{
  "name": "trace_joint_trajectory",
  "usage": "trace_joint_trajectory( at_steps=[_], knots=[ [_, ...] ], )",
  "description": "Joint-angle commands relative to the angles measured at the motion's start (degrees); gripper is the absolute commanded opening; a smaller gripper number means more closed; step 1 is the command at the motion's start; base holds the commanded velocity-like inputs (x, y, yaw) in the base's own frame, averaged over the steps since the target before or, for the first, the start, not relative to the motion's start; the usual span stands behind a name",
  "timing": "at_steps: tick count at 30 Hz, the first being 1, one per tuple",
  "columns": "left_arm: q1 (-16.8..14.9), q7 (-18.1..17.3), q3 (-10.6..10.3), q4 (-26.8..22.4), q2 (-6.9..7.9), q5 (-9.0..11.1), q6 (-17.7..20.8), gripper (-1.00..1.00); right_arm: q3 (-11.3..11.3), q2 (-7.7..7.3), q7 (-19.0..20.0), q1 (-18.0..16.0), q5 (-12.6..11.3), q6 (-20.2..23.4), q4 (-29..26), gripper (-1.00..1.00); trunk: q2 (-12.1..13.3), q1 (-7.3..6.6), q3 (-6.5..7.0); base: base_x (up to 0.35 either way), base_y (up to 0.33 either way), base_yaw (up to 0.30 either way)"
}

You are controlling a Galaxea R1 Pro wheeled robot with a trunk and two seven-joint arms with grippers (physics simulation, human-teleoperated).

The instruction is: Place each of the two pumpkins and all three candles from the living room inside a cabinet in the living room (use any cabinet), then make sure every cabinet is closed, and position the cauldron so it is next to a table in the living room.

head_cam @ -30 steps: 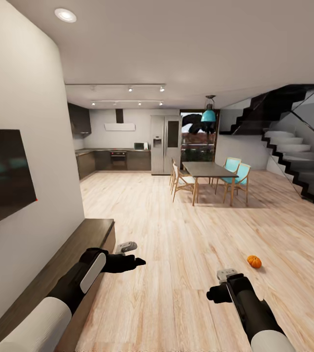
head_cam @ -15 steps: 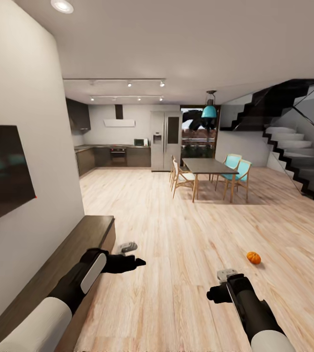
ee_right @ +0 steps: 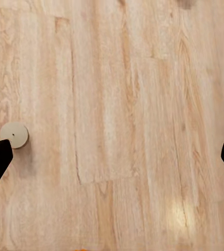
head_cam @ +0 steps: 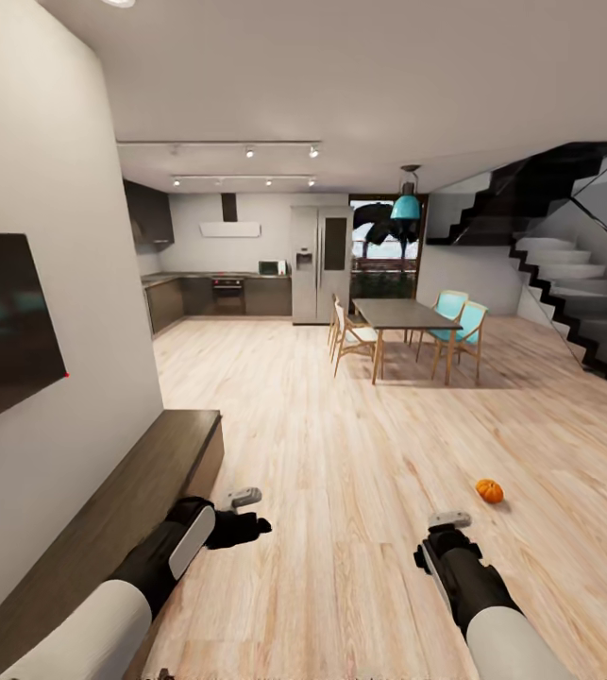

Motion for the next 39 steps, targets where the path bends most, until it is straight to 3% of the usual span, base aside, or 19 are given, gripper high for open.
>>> trace_joint_trajectory(
  at_steps=[1,5,11,18,25,39],
  knots=[
    [0.00,1.45,-0.05,0.38,-0.29,0.01,-0.99,1.00,-0.03,-0.02,-0.87,-0.24,-0.10,-0.56,0.62,1.00,-0.01,0.00,-0.09,0.000,0.000,0.000],
    [0.00,3.67,-0.23,3.52,-1.77,-0.02,-5.01,1.00,-0.07,0.11,-2.44,-0.59,-0.23,-1.45,1.55,1.00,-0.01,0.00,-0.46,0.000,0.000,0.000],
    [-0.07,4.73,-0.33,5.36,-2.64,-0.07,-7.38,1.00,-0.02,0.30,-2.77,-0.72,-0.23,-1.70,3.17,1.00,-0.01,0.00,-1.01,0.000,0.000,0.000],
    [-0.06,8.71,-0.34,5.82,-2.82,-0.08,-9.22,1.00,-0.07,0.24,-5.60,-1.59,-0.25,-5.25,5.43,1.00,-0.01,0.00,-1.66,0.000,0.000,0.000],
    [-0.08,9.77,-0.34,7.13,-2.86,-0.02,-10.48,1.00,-0.05,0.21,-9.64,-1.70,-0.22,-9.86,7.86,1.00,-0.01,0.00,-2.31,0.000,0.000,0.000],
    [-0.07,9.84,-0.34,7.32,-2.94,0.01,-10.70,1.00,-0.08,0.29,-10.06,-1.71,-0.25,-10.50,8.36,1.00,-0.01,0.00,-3.60,0.000,0.000,0.000]
  ],
)
